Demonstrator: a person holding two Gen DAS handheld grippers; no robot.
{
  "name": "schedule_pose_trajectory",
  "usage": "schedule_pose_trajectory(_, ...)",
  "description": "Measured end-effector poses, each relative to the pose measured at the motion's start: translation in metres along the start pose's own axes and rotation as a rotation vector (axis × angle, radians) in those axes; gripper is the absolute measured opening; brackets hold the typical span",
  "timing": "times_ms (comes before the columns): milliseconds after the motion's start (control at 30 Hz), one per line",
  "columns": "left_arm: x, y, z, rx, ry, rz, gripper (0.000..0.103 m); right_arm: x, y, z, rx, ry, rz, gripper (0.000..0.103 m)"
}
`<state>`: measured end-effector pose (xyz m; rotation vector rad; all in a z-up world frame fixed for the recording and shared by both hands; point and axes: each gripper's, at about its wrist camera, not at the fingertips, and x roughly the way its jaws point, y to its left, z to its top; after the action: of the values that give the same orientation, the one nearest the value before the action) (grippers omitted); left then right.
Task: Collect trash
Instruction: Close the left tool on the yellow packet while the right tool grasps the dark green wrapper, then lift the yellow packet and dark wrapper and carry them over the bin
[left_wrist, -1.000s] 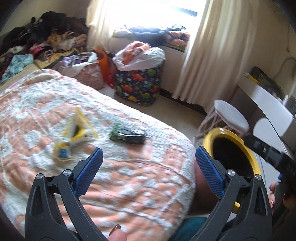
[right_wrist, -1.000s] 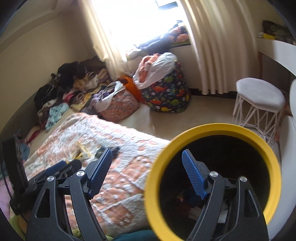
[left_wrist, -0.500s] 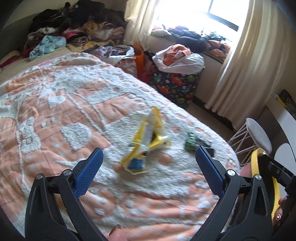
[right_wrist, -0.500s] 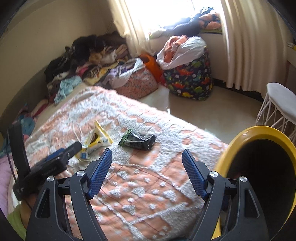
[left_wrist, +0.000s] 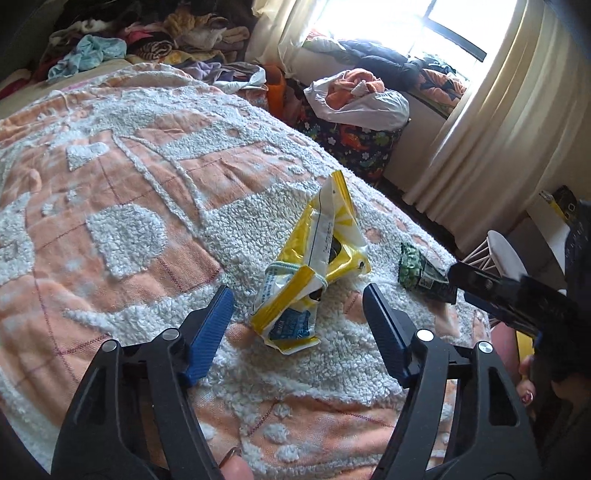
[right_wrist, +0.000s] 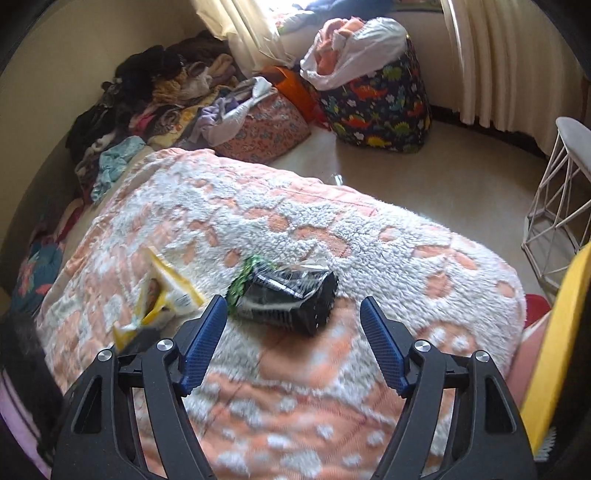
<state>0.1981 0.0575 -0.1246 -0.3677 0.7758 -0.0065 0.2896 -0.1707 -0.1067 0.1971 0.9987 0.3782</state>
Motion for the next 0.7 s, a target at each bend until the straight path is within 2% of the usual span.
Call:
schedule_pose_trajectory(100,0.000,0.003,0.000,-0.015,-0.004,-0.015,0.064,0.017,0.001,0.002,0.004,0.032,-0.005,0.061)
schedule_pose_trajectory(200,0.000,0.004,-0.001,-0.019,-0.007,-0.016,0.060,0.023,0.003,-0.001,-0.019,0.031,-0.011,0.048)
schedule_pose_trajectory(233,0.000,0.004,-0.001,-0.021,-0.009,-0.014,0.058,0.022,0.004,-0.002,-0.023,0.026,-0.003,0.040)
schedule_pose_trajectory(300,0.001,0.005,0.000,-0.024,-0.009,-0.010,0.050,0.019,0.004,-0.007,-0.029,0.022,0.029,0.030)
schedule_pose_trajectory(333,0.001,0.007,-0.001,-0.028,-0.008,-0.008,0.042,0.017,0.005,-0.010,-0.038,0.020,0.043,0.025)
schedule_pose_trajectory(433,0.000,0.009,0.000,-0.041,-0.008,-0.010,0.026,0.006,0.012,-0.017,-0.053,0.000,0.065,0.022)
schedule_pose_trajectory(700,-0.011,0.005,-0.002,-0.032,-0.029,-0.003,0.025,-0.031,0.016,-0.036,-0.078,-0.058,0.063,0.021)
